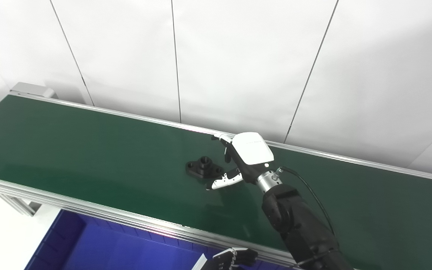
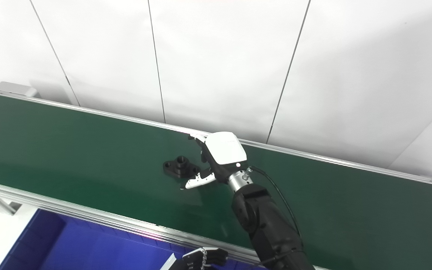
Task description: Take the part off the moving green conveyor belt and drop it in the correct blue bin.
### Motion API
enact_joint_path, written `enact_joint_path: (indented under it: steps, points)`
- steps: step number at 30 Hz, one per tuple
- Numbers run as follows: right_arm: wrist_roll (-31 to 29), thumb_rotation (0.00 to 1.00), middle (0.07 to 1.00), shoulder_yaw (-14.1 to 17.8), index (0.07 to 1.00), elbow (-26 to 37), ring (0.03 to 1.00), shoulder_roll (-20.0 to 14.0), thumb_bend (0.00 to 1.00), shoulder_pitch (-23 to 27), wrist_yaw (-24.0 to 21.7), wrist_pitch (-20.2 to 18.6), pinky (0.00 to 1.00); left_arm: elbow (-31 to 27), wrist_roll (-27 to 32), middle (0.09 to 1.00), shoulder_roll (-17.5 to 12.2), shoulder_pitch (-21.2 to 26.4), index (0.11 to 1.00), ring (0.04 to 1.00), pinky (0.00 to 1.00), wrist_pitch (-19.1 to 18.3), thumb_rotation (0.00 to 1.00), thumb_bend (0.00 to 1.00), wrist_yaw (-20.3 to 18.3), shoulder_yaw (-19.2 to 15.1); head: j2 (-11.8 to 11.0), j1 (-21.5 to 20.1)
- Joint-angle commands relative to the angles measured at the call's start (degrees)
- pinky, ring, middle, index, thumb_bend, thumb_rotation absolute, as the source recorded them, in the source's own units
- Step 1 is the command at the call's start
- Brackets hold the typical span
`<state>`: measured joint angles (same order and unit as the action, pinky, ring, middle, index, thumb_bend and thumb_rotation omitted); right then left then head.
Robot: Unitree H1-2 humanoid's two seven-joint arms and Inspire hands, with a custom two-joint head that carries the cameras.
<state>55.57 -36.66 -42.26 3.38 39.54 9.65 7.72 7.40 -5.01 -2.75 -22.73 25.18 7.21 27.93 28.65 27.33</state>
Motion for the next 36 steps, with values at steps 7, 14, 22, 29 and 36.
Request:
enact_joint_path:
  steps: [7,14,22,29,36]
  points:
    - [-0.33,0.56,0.500,-0.49,0.831,-0.06,0.394,1.22,0.89,3.02,1.72,-1.15,0.33,-1.20,-1.10,0.759,1.10,-1.18,0.749,0.764,0.70,1.75,0.74,0.92,1.49,1.90,0.11,0.00]
    - [0.14,0.57,0.526,-0.74,0.826,-0.65,0.415,0.97,0.91,3.43,2.89,-1.05,0.35,-1.26,0.04,0.759,1.42,-1.47,0.746,0.760,0.69,1.75,0.73,0.93,1.05,1.84,0.14,-0.05]
    - [0.04,0.60,0.703,-0.73,0.831,-1.01,0.646,-0.23,0.92,3.73,3.03,-1.44,0.61,-1.41,-0.52,0.757,1.01,-1.40,0.747,0.758,0.69,1.75,0.74,0.92,1.53,2.05,0.26,-0.35]
    - [0.91,0.59,0.682,-1.45,0.824,-1.10,0.620,-1.22,0.93,3.10,3.25,-2.86,0.58,-1.82,-0.39,0.757,0.49,-1.88,0.747,0.760,0.69,1.75,0.74,0.92,1.38,1.92,0.25,-1.05]
    - [1.55,0.59,0.668,-2.51,0.823,-2.19,0.586,-2.53,0.92,3.06,3.59,-3.54,0.52,-2.38,-0.62,0.753,-0.23,-2.19,0.744,0.755,0.68,1.75,0.74,0.91,1.50,1.96,0.90,-2.47]
